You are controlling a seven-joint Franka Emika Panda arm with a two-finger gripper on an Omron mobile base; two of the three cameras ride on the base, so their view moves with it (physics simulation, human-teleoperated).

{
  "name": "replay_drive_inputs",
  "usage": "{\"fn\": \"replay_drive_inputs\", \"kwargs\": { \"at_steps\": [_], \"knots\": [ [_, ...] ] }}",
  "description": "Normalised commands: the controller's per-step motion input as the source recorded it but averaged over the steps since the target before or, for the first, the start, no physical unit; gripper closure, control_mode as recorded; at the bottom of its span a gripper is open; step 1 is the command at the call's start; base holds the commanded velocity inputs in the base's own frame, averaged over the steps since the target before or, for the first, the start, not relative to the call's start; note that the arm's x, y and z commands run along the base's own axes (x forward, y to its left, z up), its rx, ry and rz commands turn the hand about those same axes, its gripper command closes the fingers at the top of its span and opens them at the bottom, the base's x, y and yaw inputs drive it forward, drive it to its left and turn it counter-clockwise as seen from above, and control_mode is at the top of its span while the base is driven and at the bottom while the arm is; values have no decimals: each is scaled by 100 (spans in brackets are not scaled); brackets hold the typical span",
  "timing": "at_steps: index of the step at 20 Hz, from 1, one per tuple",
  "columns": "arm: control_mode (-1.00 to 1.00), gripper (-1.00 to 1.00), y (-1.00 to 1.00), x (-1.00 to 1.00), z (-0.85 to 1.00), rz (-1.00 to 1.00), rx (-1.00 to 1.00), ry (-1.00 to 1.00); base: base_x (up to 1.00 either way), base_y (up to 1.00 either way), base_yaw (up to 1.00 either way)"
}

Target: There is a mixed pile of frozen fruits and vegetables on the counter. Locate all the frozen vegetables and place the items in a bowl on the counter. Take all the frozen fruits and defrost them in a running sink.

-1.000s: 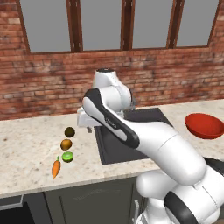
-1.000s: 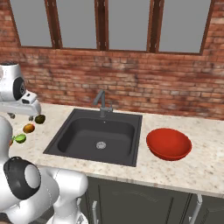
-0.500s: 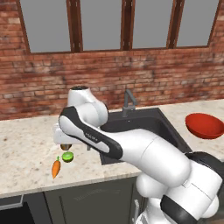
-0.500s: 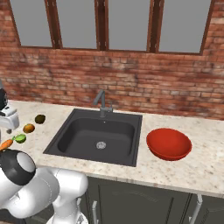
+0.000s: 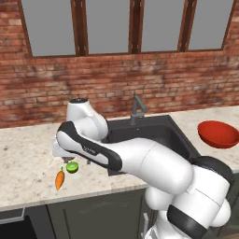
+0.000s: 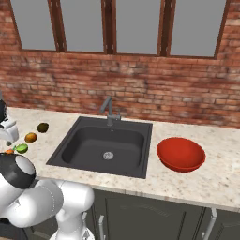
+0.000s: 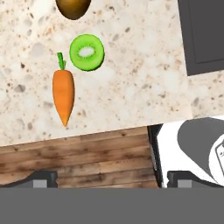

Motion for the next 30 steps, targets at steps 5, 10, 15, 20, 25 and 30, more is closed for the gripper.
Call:
{"fn": "replay_drive_inputs", "kwargs": {
  "at_steps": [5, 10, 15, 20, 25, 30],
  "knots": [
    [-100, -100, 50, 26, -23, -7, 0, -10, 0, 0, 0],
    [-100, -100, 1, 14, -3, 0, 0, -4, 0, 0, 0],
    [-100, -100, 10, 6, -37, 0, 0, 2, 0, 0, 0],
    [-100, -100, 0, 23, -34, 0, 0, -1, 0, 0, 0],
    [-100, -100, 12, 30, -18, 0, -1, 10, 0, 0, 0],
    [-100, -100, 49, 31, 0, 0, -14, 39, 0, 0, 0]
  ]
}}
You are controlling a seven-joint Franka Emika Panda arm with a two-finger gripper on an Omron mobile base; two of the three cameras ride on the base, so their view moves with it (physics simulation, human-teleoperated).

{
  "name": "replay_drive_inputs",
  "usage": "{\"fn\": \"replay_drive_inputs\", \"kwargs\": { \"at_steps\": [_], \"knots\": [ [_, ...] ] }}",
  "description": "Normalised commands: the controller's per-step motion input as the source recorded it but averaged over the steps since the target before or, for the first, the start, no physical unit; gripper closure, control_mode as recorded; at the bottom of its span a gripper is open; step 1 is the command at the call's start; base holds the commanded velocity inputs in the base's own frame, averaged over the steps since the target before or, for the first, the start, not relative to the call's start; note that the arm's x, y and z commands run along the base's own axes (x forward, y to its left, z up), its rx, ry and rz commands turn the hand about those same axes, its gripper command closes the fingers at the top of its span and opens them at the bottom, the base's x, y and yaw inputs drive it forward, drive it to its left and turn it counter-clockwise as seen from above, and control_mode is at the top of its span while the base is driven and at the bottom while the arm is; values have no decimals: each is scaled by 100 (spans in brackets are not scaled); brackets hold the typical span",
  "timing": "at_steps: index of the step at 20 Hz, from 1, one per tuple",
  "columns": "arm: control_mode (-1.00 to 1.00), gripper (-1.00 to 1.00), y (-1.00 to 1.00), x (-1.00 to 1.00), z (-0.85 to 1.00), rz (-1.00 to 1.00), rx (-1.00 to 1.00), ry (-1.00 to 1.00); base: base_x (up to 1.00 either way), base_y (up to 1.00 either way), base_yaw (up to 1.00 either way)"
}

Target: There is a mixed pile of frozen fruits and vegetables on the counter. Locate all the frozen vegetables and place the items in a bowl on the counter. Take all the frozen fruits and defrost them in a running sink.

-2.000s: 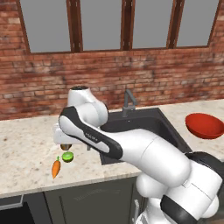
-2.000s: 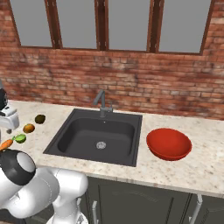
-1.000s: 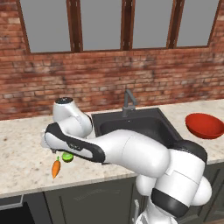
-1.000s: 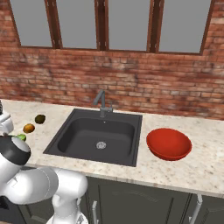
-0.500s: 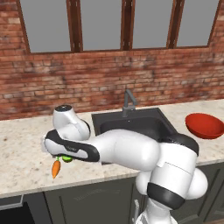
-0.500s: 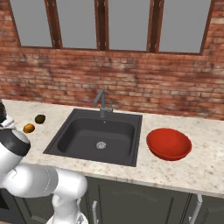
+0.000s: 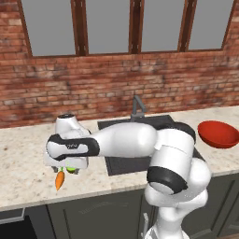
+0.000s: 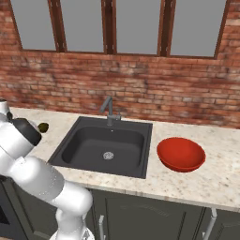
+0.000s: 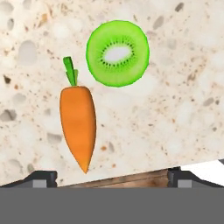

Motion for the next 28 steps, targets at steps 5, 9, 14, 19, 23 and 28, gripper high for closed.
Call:
{"fn": "replay_drive_inputs", "kwargs": {
  "at_steps": [5, 9, 14, 19, 23, 28],
  "knots": [
    [-100, -100, 32, 16, 0, 4, -22, 18, 0, 0, 0],
    [-100, -100, 29, 2, 0, 10, -26, -10, 0, 0, 0],
    [-100, -100, 5, 0, -12, 8, -7, -12, 0, 0, 0],
    [-100, -100, -5, 31, -8, 5, 3, 0, 0, 0, 0],
    [-100, -100, 0, 24, -18, 5, 5, 0, 0, 0, 0],
    [-100, -100, 2, 5, -33, 6, 4, -1, 0, 0, 0]
  ]
}}
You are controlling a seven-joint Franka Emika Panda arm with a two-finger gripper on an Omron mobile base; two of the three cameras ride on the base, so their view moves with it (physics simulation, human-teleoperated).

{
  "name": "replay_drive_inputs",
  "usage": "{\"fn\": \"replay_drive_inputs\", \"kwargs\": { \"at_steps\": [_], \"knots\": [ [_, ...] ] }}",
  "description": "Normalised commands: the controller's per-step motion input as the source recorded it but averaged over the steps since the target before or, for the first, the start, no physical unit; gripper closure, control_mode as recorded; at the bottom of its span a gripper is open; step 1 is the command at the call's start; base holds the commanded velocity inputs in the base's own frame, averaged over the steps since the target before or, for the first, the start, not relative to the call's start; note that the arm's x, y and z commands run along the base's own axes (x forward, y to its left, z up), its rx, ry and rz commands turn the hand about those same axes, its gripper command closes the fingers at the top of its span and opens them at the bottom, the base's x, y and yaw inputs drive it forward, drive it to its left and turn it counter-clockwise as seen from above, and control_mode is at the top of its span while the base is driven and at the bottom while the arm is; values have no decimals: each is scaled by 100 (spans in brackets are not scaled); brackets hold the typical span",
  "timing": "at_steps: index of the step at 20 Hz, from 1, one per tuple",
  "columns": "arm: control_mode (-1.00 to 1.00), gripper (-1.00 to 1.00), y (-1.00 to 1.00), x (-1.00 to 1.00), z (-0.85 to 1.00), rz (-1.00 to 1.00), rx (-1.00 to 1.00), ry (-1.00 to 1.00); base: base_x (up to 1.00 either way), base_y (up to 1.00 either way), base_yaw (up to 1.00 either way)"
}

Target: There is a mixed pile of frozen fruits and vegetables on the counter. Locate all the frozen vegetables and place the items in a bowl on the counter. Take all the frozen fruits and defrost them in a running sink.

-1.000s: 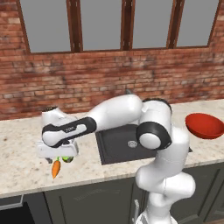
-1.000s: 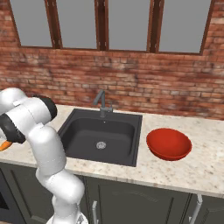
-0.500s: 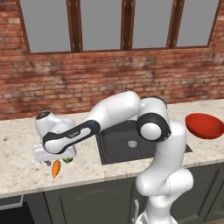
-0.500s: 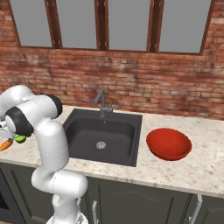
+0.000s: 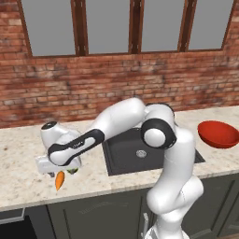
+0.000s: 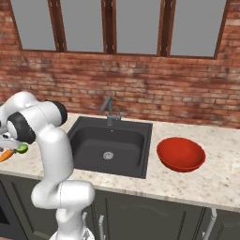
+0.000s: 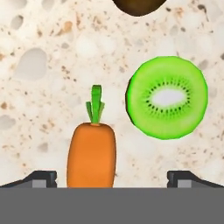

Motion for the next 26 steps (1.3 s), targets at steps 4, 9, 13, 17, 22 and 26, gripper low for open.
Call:
{"fn": "replay_drive_inputs", "kwargs": {
  "at_steps": [4, 9, 13, 17, 22, 26],
  "knots": [
    [-100, -100, 1, 0, -31, 4, 0, 0, 0, 0, 0],
    [-100, -100, 26, 24, -11, 1, 0, 0, 0, 0, 0],
    [-100, -100, 40, 27, -11, 0, 0, 0, 0, 0, 0],
    [-100, -100, 42, 15, -19, 0, 0, 0, 0, 0, 0],
    [-100, 100, 15, 0, -30, 0, 1, 0, 0, 0, 0],
    [-100, 100, 0, 0, -9, 0, 2, -1, 0, 0, 0]
  ]
}}
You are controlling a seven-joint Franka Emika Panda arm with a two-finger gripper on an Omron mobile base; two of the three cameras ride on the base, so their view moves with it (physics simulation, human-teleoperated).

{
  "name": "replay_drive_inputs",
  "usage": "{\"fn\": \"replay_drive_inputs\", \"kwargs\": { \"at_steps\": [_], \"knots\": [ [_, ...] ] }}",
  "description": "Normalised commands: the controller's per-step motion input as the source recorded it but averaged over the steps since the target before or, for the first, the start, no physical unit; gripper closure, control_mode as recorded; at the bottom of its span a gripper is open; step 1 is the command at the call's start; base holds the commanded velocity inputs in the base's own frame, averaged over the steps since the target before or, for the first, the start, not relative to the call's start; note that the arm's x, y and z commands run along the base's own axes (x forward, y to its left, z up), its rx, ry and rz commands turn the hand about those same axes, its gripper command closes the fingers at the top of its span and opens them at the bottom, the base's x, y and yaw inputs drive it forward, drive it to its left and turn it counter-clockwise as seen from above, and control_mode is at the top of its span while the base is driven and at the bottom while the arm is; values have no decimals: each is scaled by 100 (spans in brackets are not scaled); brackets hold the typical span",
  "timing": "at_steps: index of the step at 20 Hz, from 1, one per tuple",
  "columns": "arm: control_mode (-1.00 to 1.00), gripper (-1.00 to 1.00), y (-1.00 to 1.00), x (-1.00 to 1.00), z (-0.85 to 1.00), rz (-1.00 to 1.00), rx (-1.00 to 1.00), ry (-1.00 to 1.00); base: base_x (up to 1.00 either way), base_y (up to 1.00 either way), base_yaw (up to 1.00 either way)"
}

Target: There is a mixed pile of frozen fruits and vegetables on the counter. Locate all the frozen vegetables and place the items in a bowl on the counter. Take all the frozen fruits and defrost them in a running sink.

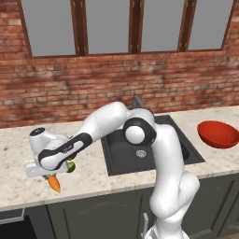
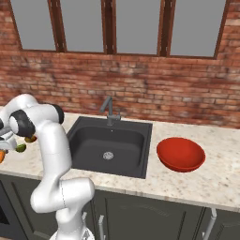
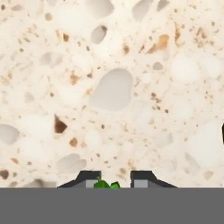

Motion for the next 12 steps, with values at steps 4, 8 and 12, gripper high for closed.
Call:
{"fn": "replay_drive_inputs", "kwargs": {
  "at_steps": [4, 8, 12],
  "knots": [
    [-100, 100, -6, 0, 5, 0, 0, 1, 0, 0, 0],
    [-100, 100, -41, -11, 61, 0, 1, 11, 0, 0, 0],
    [-100, 100, -63, -37, 85, 0, 0, 8, 0, 0, 0]
  ]
}}
